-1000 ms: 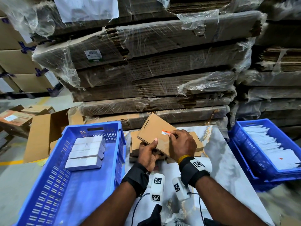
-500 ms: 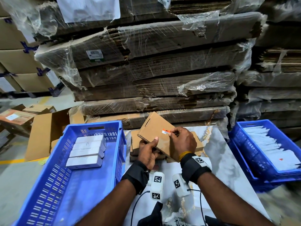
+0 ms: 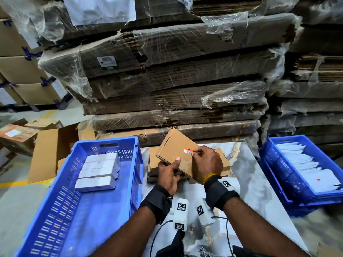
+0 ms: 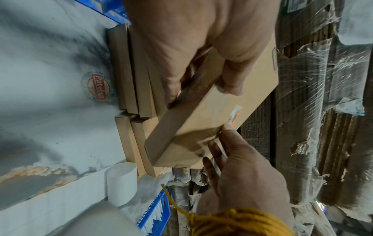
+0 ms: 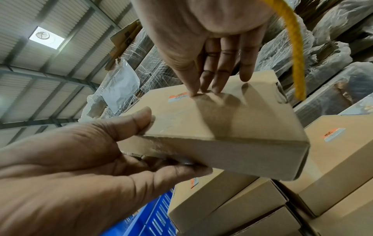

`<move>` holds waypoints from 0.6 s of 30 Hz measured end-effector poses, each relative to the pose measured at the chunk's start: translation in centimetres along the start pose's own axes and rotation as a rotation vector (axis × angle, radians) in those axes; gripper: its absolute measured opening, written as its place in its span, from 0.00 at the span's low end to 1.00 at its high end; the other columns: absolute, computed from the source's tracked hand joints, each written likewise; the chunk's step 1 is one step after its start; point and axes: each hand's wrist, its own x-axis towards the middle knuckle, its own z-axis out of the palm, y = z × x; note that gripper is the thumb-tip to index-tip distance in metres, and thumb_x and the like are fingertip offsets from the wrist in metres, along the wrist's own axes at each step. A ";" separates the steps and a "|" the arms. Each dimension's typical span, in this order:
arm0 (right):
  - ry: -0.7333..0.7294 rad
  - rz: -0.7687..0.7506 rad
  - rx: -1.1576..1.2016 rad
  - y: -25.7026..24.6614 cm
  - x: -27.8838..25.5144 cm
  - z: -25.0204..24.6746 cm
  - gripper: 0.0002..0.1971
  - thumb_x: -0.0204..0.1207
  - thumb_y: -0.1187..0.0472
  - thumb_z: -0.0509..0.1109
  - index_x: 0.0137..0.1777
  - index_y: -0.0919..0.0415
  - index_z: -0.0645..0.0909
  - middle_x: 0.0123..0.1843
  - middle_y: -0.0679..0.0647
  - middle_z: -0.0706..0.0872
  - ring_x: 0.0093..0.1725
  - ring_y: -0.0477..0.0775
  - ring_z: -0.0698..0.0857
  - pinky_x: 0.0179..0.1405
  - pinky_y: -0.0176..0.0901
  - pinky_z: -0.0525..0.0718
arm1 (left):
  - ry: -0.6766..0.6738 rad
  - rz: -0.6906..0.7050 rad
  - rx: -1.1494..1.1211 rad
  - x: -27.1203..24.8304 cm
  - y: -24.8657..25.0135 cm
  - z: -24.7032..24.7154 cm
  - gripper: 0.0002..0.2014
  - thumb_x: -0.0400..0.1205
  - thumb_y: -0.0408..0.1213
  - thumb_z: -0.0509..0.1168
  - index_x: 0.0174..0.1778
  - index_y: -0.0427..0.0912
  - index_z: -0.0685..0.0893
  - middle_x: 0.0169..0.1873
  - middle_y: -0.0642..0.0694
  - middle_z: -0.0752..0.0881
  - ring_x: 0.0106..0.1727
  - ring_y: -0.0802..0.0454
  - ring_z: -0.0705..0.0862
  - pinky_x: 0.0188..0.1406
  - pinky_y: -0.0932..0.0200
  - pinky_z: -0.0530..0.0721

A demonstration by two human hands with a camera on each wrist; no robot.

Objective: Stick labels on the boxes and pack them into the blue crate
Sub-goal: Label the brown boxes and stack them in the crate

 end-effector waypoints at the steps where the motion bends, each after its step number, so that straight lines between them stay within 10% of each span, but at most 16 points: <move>1: 0.001 0.007 0.003 0.0 0.0 0.0 0.03 0.75 0.52 0.74 0.47 0.47 0.88 0.47 0.48 0.91 0.47 0.55 0.87 0.44 0.46 0.86 | -0.003 0.001 -0.003 0.0 -0.1 0.0 0.22 0.83 0.28 0.66 0.72 0.38 0.71 0.65 0.31 0.83 0.65 0.28 0.82 0.54 0.19 0.80; 18: 0.010 0.031 0.032 0.5 -0.3 0.2 0.04 0.74 0.51 0.76 0.45 0.49 0.88 0.47 0.48 0.91 0.45 0.53 0.86 0.44 0.42 0.83 | -0.002 0.021 -0.035 -0.2 -0.7 -0.3 0.23 0.82 0.27 0.68 0.73 0.35 0.72 0.64 0.30 0.84 0.64 0.29 0.83 0.55 0.19 0.80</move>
